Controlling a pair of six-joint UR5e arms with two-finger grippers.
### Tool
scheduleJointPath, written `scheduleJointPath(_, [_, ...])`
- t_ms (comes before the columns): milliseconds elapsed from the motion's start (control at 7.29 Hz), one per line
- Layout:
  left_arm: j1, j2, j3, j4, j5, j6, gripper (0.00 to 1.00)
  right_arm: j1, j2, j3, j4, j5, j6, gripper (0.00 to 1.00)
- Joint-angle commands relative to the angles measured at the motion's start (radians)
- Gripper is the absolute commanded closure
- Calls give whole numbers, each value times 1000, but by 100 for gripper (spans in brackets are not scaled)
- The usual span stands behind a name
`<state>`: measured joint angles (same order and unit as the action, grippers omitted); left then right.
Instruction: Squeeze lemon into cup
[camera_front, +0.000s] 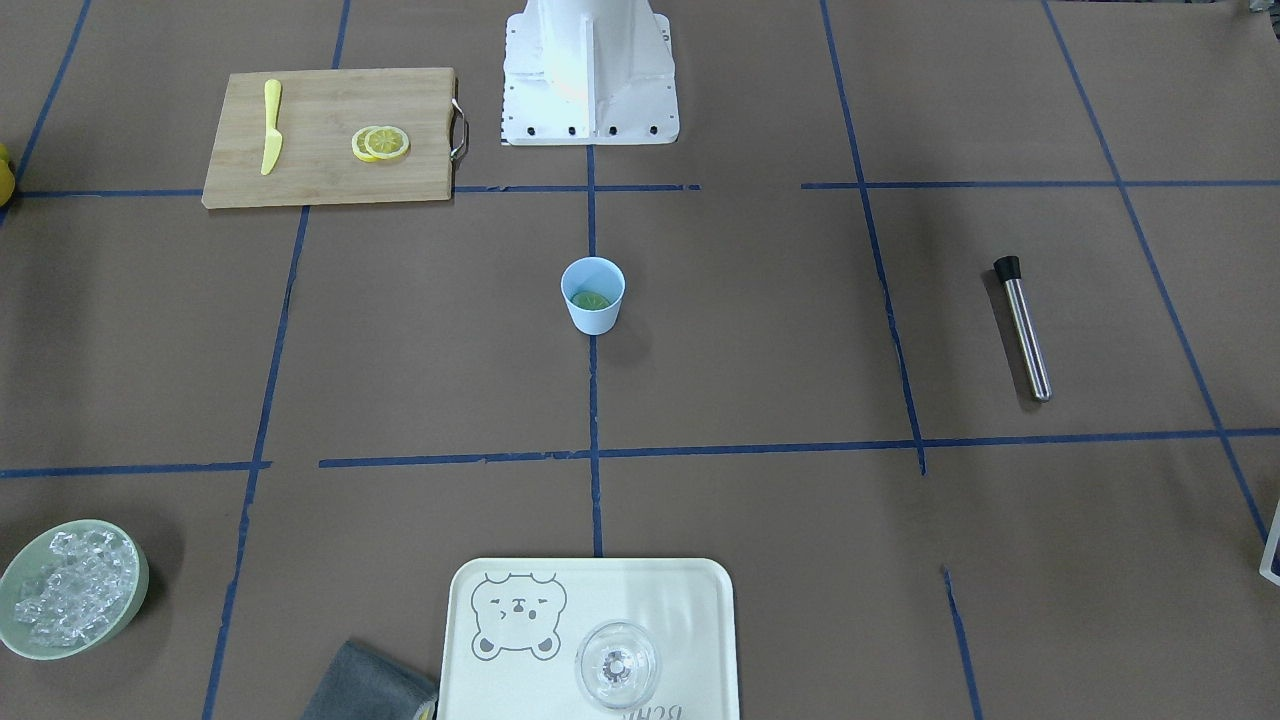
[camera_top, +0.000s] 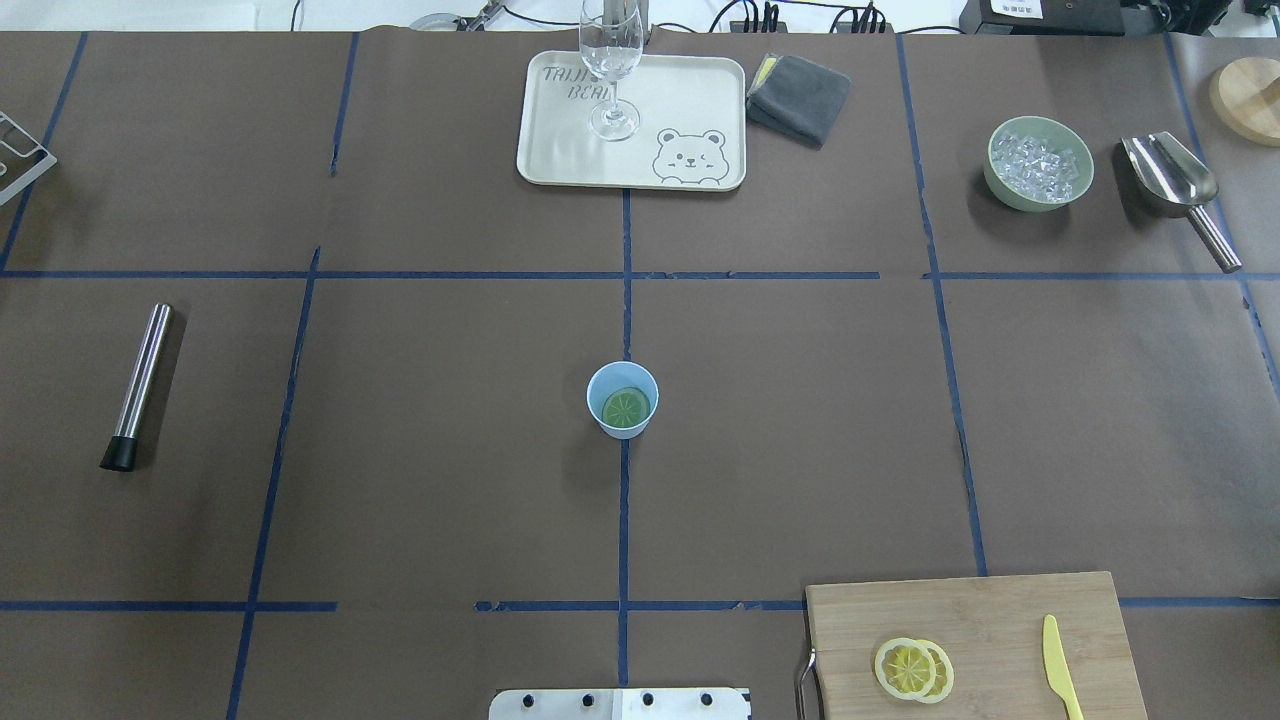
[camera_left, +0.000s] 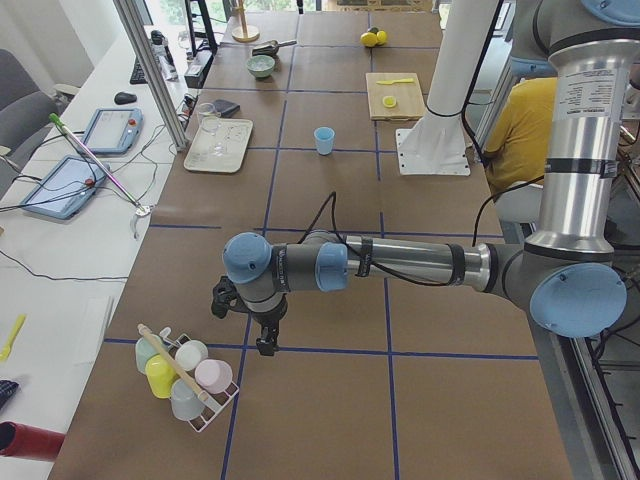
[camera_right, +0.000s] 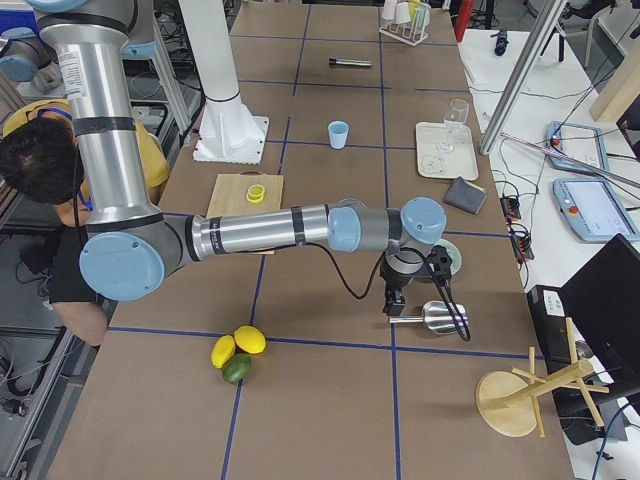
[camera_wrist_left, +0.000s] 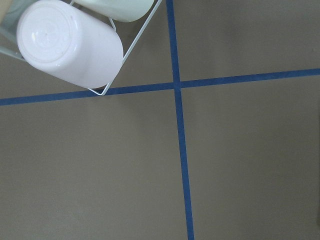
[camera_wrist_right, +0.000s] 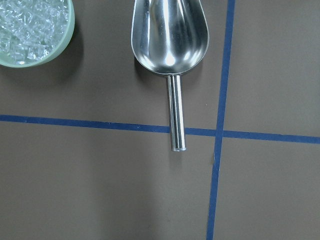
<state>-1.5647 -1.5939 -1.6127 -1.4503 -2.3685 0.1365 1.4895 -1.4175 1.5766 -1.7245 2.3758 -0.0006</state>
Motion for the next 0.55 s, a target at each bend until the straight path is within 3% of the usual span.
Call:
scheduleJointPath(0, [-3, 2, 7, -2, -2, 2, 0, 6, -1, -7, 0, 13, -19, 0])
scheduleJointPath(412, [-11, -1, 7, -4, -2, 0, 0, 6, 2, -12, 0, 13, -19, 0])
